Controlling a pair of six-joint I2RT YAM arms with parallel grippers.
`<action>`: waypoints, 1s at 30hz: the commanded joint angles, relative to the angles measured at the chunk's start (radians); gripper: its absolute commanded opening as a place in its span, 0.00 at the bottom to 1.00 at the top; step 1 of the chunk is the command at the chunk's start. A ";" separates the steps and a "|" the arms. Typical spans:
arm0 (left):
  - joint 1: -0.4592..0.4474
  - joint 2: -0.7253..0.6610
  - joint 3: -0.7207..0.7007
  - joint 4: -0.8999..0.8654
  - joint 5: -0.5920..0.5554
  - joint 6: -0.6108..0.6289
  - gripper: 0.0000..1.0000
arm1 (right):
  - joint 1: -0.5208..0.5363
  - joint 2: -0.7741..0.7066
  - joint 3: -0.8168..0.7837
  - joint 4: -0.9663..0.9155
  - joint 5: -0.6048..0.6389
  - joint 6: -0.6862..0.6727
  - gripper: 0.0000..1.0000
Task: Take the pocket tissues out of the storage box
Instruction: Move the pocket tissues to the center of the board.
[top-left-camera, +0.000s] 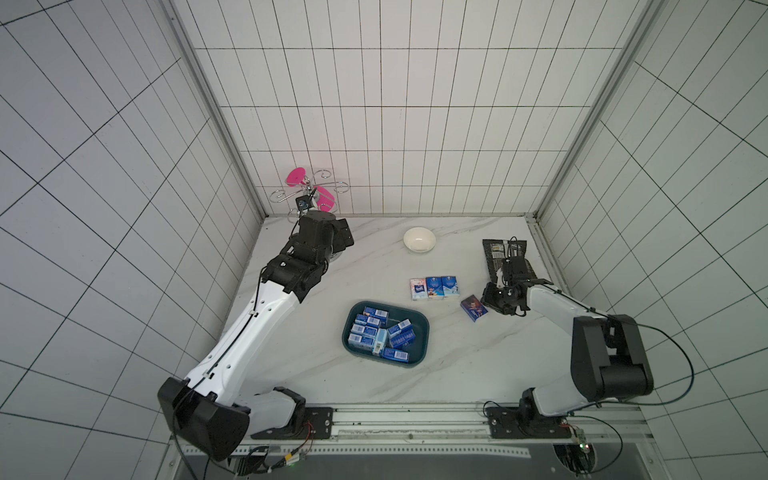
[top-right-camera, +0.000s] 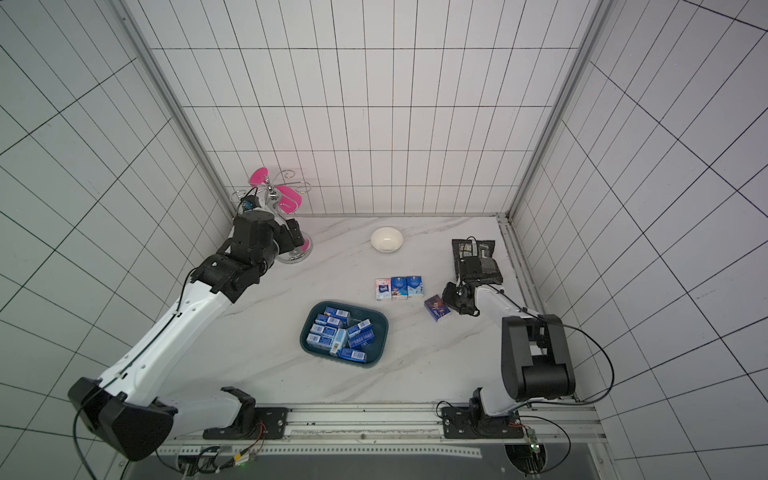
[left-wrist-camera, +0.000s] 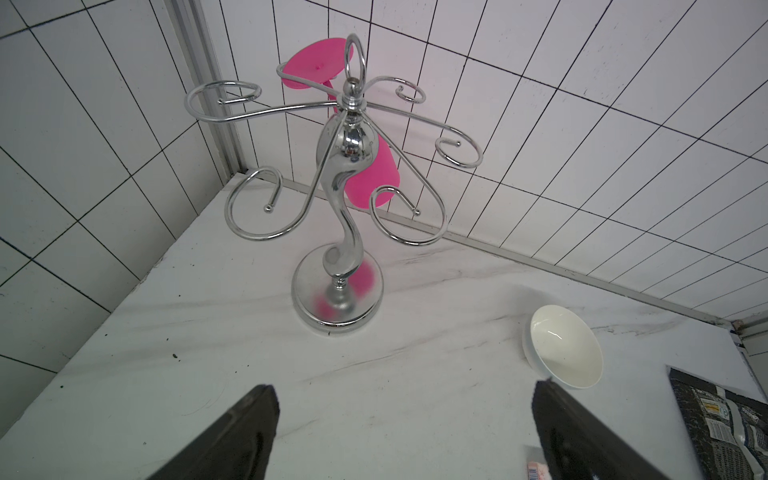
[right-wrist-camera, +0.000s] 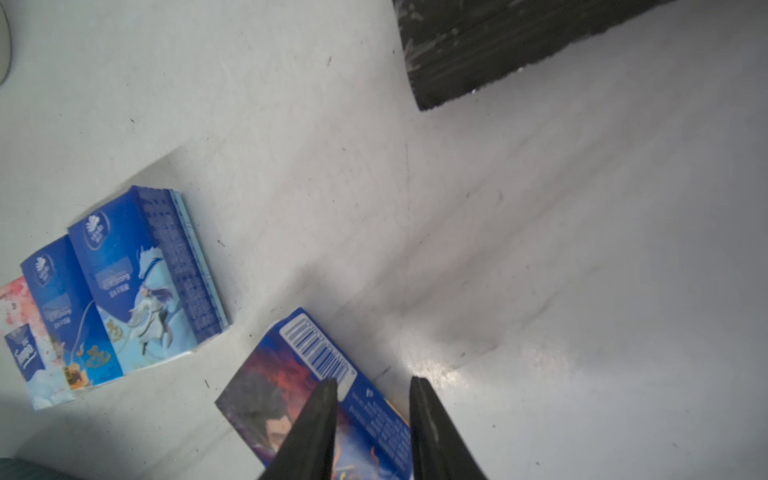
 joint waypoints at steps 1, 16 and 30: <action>0.000 -0.015 0.000 -0.002 -0.019 0.007 0.98 | 0.005 -0.047 0.011 -0.063 0.046 -0.040 0.48; -0.012 0.020 0.017 0.004 0.009 0.002 0.98 | 0.121 -0.057 0.032 -0.090 0.033 -0.187 0.74; -0.012 0.024 0.024 -0.001 0.006 0.020 0.98 | 0.137 0.008 0.073 -0.149 0.036 -0.225 0.78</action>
